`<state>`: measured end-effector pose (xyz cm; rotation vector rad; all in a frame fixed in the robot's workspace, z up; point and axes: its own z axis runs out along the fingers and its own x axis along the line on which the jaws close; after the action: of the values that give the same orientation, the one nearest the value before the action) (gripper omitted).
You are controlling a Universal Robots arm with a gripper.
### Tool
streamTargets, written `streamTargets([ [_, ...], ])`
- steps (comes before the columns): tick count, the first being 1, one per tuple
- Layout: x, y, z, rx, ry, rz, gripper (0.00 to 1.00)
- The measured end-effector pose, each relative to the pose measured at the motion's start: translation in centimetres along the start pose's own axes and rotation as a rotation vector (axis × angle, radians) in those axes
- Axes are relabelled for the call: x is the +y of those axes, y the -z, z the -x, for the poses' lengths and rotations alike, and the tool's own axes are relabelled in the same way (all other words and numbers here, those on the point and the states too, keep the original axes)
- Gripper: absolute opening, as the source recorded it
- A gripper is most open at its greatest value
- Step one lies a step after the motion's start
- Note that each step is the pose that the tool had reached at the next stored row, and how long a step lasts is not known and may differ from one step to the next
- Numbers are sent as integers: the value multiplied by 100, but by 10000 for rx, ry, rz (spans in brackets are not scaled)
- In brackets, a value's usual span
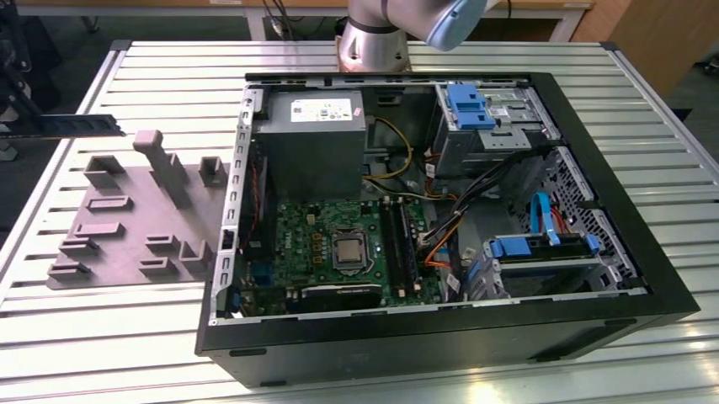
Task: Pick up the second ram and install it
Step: 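Pick up the second ram and move it above second insertion slot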
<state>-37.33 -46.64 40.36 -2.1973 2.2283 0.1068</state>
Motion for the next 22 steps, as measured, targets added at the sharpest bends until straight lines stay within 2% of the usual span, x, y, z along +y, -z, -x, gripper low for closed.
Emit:
streamTargets([
  [22,-98,4,2,0,0,0,14],
])
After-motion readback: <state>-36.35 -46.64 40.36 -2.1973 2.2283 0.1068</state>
